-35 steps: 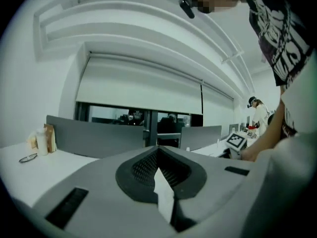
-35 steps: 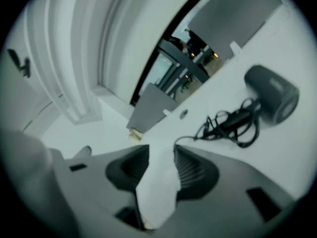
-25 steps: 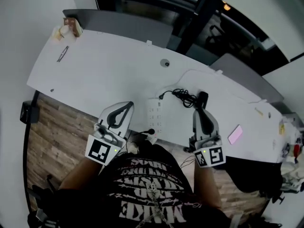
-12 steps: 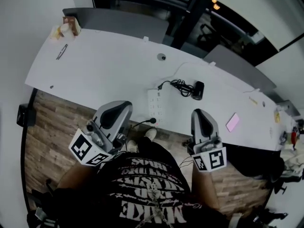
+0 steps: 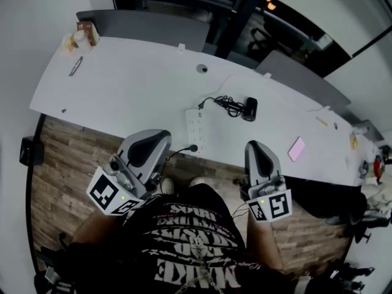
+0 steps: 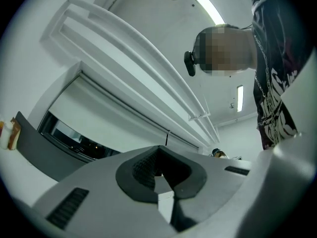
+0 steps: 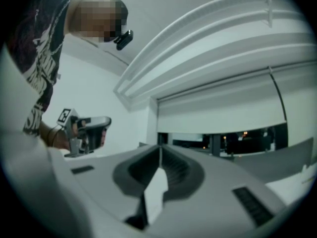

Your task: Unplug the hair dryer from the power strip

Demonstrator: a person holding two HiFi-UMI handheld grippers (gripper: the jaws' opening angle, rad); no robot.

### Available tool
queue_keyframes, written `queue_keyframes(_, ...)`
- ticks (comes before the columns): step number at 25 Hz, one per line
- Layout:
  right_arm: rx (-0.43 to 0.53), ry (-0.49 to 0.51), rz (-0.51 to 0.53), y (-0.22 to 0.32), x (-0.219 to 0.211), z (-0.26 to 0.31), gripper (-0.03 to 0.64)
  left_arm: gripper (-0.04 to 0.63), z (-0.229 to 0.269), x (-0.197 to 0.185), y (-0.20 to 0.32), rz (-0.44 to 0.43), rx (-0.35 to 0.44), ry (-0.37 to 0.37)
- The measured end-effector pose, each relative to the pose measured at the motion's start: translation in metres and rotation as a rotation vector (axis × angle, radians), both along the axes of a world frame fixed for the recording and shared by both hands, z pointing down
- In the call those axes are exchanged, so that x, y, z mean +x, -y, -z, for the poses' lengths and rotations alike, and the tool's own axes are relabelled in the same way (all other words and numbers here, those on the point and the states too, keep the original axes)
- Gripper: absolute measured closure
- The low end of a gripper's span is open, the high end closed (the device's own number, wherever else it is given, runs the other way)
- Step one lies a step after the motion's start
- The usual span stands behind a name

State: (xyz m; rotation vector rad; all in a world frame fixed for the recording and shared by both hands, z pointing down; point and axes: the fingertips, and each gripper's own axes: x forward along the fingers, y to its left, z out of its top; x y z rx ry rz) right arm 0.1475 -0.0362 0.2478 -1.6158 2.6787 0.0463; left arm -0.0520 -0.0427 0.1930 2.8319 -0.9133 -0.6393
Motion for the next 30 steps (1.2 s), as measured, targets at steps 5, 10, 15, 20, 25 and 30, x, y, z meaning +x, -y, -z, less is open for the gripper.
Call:
queue_keyframes(5, -0.016, -0.037, -0.016, 0.004, 0.013, -0.014, 0.581, 0.577, -0.052, 0.007, 0.021, 0.256, -0.006, 0.323)
queue_keyframes(10, -0.061, -0.064, -0.036, 0.018, 0.034, -0.046, 0.583, 0.577, -0.086, 0.013, 0.040, 0.467, -0.071, 0.438)
queue_keyframes(15, -0.088, -0.071, -0.021, 0.021, 0.055, -0.064, 0.583, 0.577, -0.095, 0.050, 0.034, 0.492, -0.044, 0.467)
queue_keyframes(20, -0.098, -0.056, -0.002, 0.011, 0.071, -0.069, 0.583, 0.577, -0.087, 0.084, 0.017, 0.487, 0.003, 0.483)
queue_keyframes(25, -0.097, -0.043, 0.015, 0.003, 0.083, -0.065, 0.583, 0.577, -0.078, 0.101, 0.000, 0.487, 0.026, 0.495)
queue_keyframes(30, -0.089, -0.029, 0.024, -0.017, 0.093, -0.055, 0.583, 0.577, -0.065, 0.116, -0.024, 0.495, 0.056, 0.512)
